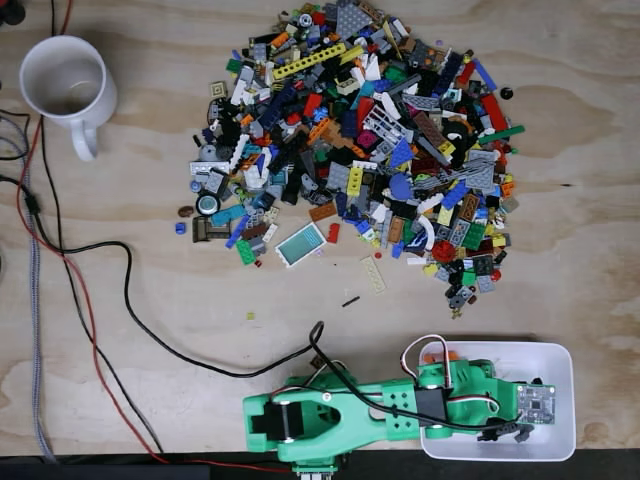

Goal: Find the closest Lego and put it in the bin.

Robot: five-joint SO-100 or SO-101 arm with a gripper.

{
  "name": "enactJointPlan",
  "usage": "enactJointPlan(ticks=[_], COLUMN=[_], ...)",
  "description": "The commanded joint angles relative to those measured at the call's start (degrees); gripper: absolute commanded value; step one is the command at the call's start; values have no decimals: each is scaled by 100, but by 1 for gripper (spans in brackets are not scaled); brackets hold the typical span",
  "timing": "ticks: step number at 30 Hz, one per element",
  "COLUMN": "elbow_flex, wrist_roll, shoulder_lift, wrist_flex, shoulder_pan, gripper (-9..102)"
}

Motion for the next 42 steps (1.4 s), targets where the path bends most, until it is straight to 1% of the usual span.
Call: enactJointPlan(ticks=[1,2,4,5,7,8,9,12,17,22,25,28,35,38,42], elbow_flex=[-316,-378,-448,-448,-431,-378,-272,325,1775,2716,3094,3621,4386,4544,4553], wrist_roll=[123,97,44,0,-308,-562,-624,-571,-914,-510,-211,-141,-53,-35,0], shoulder_lift=[404,422,457,483,659,773,879,1415,3041,4324,4931,5669,5669,5669,5669], wrist_flex=[-255,-299,-290,-299,-211,-97,-167,-606,-352,343,712,1020,1143,1266,1187], shoulder_pan=[-264,-290,-290,-325,-729,-1116,-1582,-3076,-5687,-7638,-8420,-8710,-8780,-8859,-8877], gripper=[14,12,12,10,0,0,0,0,0,0,0,0,0,0,0])
